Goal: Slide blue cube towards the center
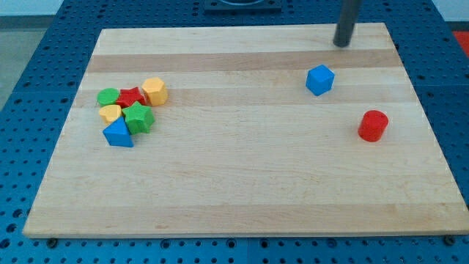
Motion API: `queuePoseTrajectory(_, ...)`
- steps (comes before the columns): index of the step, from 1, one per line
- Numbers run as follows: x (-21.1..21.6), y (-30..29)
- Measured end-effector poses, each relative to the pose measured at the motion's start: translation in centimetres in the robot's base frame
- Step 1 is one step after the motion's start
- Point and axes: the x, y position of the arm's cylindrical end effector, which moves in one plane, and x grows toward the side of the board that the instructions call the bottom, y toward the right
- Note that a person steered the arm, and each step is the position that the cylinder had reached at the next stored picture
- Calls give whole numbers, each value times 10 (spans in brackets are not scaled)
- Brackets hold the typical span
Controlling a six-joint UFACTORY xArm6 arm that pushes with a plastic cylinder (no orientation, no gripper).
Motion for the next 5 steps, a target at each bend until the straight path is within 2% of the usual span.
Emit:
queuePoseTrajectory(1,27,0)
queuePoseTrajectory(5,55,-4)
